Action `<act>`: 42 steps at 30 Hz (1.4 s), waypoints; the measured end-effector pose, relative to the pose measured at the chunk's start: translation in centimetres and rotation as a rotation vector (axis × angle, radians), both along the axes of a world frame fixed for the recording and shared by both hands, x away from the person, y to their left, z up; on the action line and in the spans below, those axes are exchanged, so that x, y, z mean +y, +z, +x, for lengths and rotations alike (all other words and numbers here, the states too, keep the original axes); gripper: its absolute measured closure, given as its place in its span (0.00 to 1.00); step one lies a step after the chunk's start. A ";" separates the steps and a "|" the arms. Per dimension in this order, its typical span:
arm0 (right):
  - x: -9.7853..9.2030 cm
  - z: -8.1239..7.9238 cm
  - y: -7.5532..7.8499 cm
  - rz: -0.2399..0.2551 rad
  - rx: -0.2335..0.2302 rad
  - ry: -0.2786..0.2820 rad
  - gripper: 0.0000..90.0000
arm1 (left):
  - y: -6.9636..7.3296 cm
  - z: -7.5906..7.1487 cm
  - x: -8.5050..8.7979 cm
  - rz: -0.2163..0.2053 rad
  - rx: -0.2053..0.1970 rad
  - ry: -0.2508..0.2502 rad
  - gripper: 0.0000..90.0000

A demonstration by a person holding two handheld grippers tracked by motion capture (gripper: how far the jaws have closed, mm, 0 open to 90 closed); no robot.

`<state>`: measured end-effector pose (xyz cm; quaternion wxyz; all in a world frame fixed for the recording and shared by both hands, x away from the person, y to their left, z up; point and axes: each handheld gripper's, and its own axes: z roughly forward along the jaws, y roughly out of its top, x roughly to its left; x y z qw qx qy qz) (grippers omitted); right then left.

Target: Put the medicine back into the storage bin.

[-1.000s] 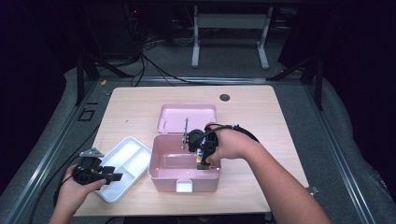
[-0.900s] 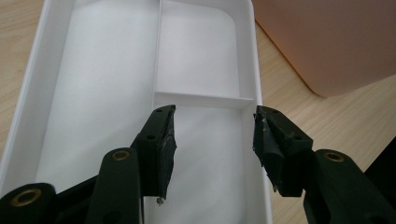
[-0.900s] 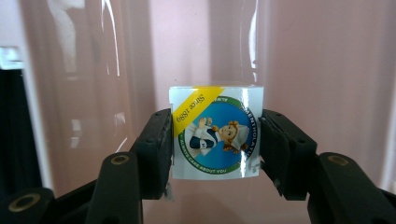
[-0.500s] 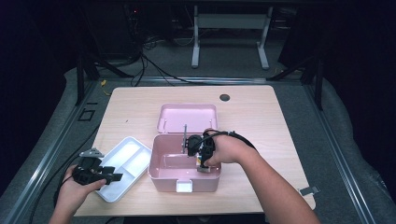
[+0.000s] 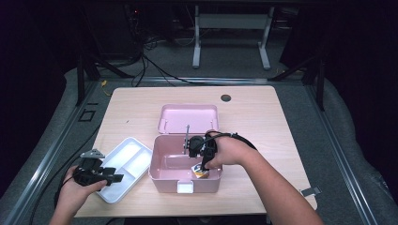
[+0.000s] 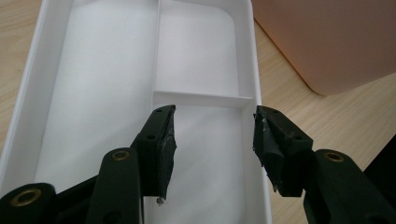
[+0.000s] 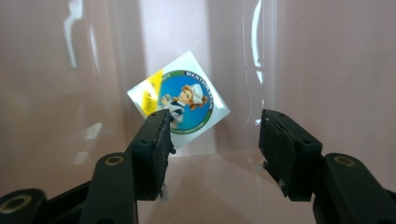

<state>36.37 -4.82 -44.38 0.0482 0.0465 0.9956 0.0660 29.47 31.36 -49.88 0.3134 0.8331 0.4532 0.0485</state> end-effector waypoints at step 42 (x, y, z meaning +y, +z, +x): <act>-15.7 -3.3 -1.5 0.192 -0.120 -0.479 0.51 | 0.6 1.3 -0.4 0.053 0.008 -0.004 0.63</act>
